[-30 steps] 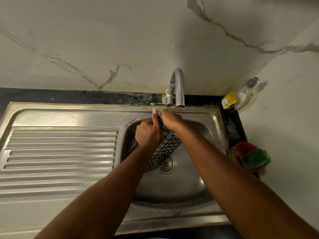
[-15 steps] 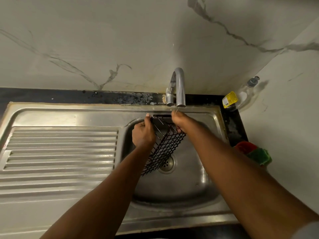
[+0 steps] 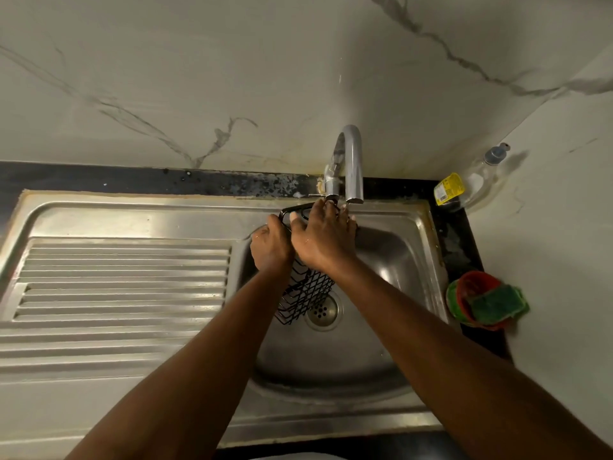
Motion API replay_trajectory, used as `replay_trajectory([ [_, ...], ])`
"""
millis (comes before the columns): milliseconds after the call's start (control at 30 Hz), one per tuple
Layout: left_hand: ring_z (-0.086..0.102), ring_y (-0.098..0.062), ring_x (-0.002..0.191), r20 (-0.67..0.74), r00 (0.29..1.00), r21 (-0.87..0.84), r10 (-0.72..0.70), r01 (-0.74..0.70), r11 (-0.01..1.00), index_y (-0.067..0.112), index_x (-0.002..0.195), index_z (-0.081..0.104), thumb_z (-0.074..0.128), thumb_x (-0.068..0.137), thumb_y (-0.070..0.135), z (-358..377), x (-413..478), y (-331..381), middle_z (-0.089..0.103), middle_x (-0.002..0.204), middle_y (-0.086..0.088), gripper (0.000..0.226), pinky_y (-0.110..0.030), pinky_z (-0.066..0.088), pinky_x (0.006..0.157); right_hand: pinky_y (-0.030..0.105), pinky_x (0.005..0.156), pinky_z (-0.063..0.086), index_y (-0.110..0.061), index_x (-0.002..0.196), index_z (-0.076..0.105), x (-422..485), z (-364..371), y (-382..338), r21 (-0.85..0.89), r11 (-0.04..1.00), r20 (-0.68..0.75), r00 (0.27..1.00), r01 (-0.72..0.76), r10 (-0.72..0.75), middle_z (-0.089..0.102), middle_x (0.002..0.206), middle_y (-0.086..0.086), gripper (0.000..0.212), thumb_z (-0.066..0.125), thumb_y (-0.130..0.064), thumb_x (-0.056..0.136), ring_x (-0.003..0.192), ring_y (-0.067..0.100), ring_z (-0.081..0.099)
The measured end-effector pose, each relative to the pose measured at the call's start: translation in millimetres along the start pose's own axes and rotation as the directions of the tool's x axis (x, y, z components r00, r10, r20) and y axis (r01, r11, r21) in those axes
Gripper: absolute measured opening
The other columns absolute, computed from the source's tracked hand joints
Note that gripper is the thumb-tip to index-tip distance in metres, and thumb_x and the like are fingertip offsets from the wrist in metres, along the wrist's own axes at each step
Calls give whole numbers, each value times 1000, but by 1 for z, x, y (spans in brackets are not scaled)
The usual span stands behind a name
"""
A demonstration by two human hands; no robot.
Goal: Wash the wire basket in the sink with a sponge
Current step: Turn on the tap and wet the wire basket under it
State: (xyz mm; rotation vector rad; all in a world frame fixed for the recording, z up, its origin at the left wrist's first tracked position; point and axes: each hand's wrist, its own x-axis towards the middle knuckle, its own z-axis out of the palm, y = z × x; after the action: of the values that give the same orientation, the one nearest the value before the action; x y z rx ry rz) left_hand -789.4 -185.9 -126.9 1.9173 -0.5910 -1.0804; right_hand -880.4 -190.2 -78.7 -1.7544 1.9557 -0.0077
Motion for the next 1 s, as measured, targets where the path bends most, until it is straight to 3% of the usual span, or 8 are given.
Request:
replay_trajectory([
  [100,64,-33,96,111,977,182,179,-198,963,8,92,56,20,97,51,-9,-1,-5,65,102,-18,55,-56,58,88,58,123,12,-15,163,18,24,-3,26,151,969,83,979,-196,185,23,168,14,87,11,-74,100,154,34,26],
  [167,62,-29,100,176,945,330,275,-320,888,7,101,52,24,103,37,-13,2,-12,62,105,-13,42,-45,57,86,48,107,41,-11,144,50,33,-5,42,351,872,170,939,-342,300,64,130,9,79,15,-69,104,120,27,62],
  [267,62,-32,104,133,960,345,248,-279,896,7,109,54,37,109,9,-16,10,-24,64,108,-16,17,-44,56,87,45,104,44,-18,142,53,46,4,67,618,672,377,904,-407,202,63,124,11,61,34,-63,105,116,27,60],
  [433,65,-29,95,190,970,-253,-153,199,947,16,95,66,35,105,41,-19,13,-29,72,94,-10,41,-38,53,87,45,100,40,-22,133,67,47,-3,90,762,485,516,855,-429,-53,66,118,7,83,62,-82,76,106,21,59],
  [533,61,-19,84,258,944,-363,-208,294,884,18,100,68,36,107,45,-21,9,-32,71,92,-6,43,-31,48,73,47,104,37,-21,89,74,51,1,88,804,514,377,925,-299,-52,74,100,11,70,43,-83,88,99,25,66],
  [633,59,-21,85,302,931,-403,-208,322,857,14,109,71,41,103,53,-22,14,-38,71,96,-8,49,-33,47,72,34,72,47,-23,85,60,50,3,80,868,416,296,955,-271,5,52,66,-2,49,43,-66,101,58,14,51],
  [767,53,-14,64,368,920,-432,-134,297,851,14,91,63,37,108,47,-30,13,-23,59,65,2,45,-26,48,59,23,43,28,-26,68,48,46,-5,79,844,485,244,969,-229,33,41,53,-11,51,40,-61,105,46,9,32],
  [1000,64,-19,83,503,854,-205,135,-34,978,9,97,64,35,113,40,-38,19,10,65,92,-11,45,-29,57,73,33,71,47,-24,88,60,39,1,73,453,887,230,973,-93,-16,61,82,3,64,37,-84,90,72,18,57],
])
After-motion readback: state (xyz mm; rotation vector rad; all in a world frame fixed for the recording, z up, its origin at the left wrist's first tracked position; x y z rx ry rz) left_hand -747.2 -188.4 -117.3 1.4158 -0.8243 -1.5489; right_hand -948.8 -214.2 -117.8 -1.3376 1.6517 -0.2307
